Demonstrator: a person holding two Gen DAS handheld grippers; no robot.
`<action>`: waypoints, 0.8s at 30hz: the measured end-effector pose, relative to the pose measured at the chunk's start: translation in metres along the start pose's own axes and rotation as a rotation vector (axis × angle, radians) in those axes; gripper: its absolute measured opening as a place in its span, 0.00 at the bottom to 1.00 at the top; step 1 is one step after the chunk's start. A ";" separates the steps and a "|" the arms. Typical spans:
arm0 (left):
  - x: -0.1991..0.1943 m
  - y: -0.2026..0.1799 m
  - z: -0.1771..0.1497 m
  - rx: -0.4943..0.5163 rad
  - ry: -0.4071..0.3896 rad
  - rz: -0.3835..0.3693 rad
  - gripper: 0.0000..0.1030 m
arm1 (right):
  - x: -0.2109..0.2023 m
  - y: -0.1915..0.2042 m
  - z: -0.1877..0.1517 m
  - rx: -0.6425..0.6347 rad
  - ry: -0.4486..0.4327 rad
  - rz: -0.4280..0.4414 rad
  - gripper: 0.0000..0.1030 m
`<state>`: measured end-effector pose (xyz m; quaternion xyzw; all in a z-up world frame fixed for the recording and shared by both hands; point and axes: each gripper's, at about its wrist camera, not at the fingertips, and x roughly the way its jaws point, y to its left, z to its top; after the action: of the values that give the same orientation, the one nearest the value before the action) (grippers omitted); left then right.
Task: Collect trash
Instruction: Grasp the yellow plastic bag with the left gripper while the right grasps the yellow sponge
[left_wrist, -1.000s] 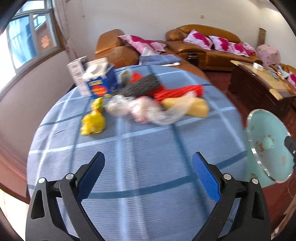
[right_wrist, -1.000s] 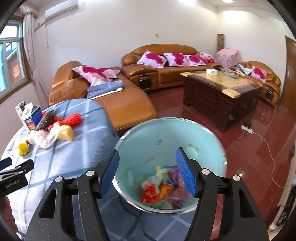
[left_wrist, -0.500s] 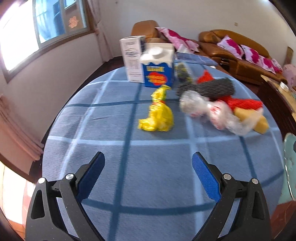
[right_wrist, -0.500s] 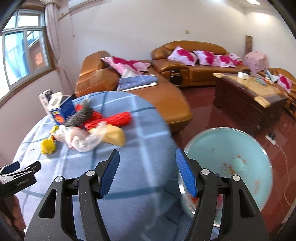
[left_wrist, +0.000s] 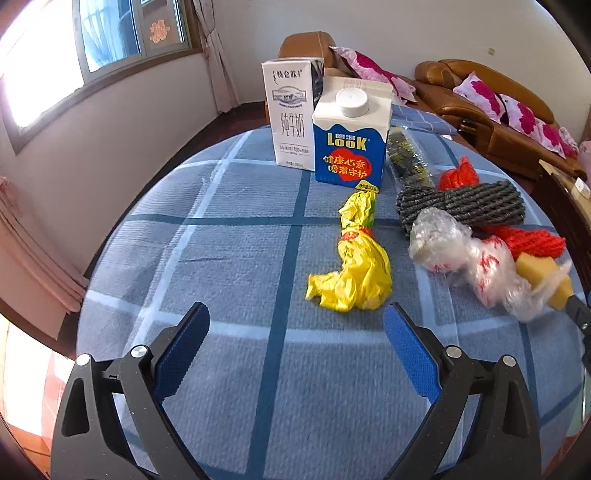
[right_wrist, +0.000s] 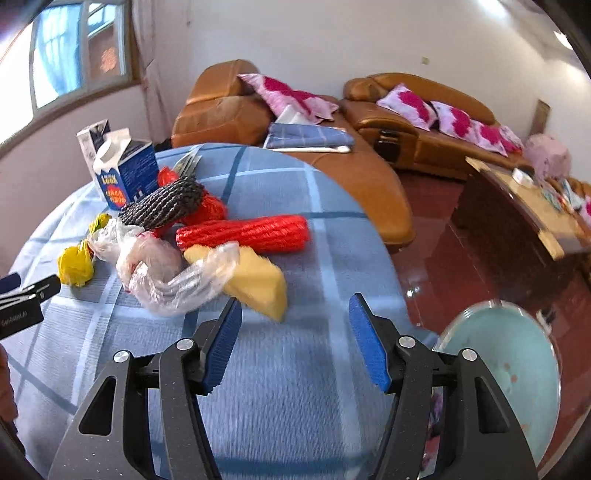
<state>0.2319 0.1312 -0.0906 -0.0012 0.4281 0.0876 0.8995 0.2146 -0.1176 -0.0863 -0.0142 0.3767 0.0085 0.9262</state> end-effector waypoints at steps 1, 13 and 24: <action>0.003 -0.001 0.004 -0.007 0.004 -0.006 0.90 | 0.007 0.003 0.004 -0.029 0.017 0.004 0.60; 0.042 -0.012 0.037 -0.028 0.034 -0.026 0.65 | 0.032 0.024 0.011 -0.136 0.047 0.081 0.36; 0.016 -0.003 0.026 -0.030 0.001 -0.059 0.20 | -0.024 0.008 -0.004 -0.002 -0.014 0.066 0.35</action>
<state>0.2619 0.1328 -0.0866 -0.0276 0.4270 0.0674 0.9013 0.1946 -0.1102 -0.0727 -0.0028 0.3707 0.0395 0.9279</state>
